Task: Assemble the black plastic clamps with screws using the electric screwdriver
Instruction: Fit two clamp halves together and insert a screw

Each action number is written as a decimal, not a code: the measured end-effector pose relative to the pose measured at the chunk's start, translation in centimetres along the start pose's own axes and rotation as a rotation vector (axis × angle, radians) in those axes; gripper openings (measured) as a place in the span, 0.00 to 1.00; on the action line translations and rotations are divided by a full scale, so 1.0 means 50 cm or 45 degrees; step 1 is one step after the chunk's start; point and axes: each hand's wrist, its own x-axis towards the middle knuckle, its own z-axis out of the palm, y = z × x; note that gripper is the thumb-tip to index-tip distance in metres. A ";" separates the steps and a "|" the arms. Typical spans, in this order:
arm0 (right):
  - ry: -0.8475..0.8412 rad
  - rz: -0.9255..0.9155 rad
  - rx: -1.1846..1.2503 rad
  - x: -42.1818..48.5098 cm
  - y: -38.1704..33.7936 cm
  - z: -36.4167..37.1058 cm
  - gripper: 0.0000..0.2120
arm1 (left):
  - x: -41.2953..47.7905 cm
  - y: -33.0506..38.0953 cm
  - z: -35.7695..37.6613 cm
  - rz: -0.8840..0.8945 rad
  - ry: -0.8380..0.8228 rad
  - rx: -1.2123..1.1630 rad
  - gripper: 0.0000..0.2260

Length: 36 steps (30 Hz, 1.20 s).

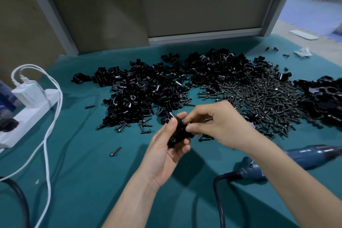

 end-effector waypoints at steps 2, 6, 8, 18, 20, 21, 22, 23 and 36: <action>0.025 0.032 -0.054 0.005 -0.007 0.007 0.08 | -0.001 0.001 0.001 0.005 -0.009 0.002 0.19; 0.135 0.073 -0.101 0.007 -0.007 0.010 0.23 | -0.001 -0.001 0.004 0.017 -0.012 0.016 0.20; 0.121 0.023 -0.035 0.000 -0.007 0.004 0.18 | -0.001 -0.002 0.006 0.021 0.004 0.014 0.20; 0.126 -0.018 -0.213 0.005 -0.007 0.006 0.23 | -0.002 -0.001 0.008 -0.004 -0.006 0.022 0.20; 0.151 -0.040 -0.174 0.003 -0.007 -0.006 0.26 | -0.002 -0.003 0.010 -0.005 0.003 0.035 0.20; 0.127 -0.055 -0.087 0.001 -0.006 -0.015 0.21 | -0.003 -0.003 0.011 -0.008 0.008 0.032 0.20; 0.066 -0.072 -0.016 0.000 -0.003 -0.020 0.13 | -0.002 -0.004 0.010 -0.013 0.014 0.019 0.20; -0.016 -0.084 0.018 0.000 0.000 -0.024 0.07 | -0.001 -0.004 0.010 -0.019 0.023 -0.002 0.20; -0.097 0.006 -0.015 0.008 0.004 -0.012 0.04 | 0.000 -0.003 0.005 -0.024 0.055 0.000 0.20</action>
